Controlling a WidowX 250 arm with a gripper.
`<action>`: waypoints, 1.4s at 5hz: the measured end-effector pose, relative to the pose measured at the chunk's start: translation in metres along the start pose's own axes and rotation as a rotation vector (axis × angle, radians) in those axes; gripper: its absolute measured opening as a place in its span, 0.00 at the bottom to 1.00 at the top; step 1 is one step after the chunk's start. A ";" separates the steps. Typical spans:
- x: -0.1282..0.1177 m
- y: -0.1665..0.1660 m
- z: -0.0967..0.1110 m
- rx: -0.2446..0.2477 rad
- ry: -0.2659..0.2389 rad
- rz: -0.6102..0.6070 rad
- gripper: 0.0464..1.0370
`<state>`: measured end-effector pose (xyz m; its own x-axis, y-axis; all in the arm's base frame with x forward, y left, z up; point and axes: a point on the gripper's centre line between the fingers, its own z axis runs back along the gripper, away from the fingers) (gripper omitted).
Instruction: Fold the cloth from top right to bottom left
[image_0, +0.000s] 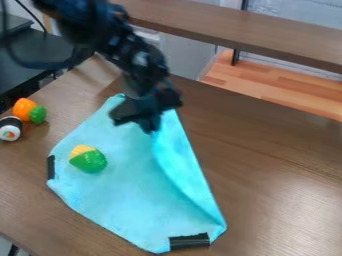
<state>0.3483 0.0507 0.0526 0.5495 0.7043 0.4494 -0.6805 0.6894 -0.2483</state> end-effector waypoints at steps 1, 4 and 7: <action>0.013 0.032 0.008 -0.014 0.010 0.015 0.01; 0.020 0.095 0.028 -0.023 0.017 0.040 0.01; 0.026 0.115 0.030 0.108 0.015 0.066 0.46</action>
<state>0.2695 0.1434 0.0618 0.5081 0.7508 0.4219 -0.7634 0.6195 -0.1830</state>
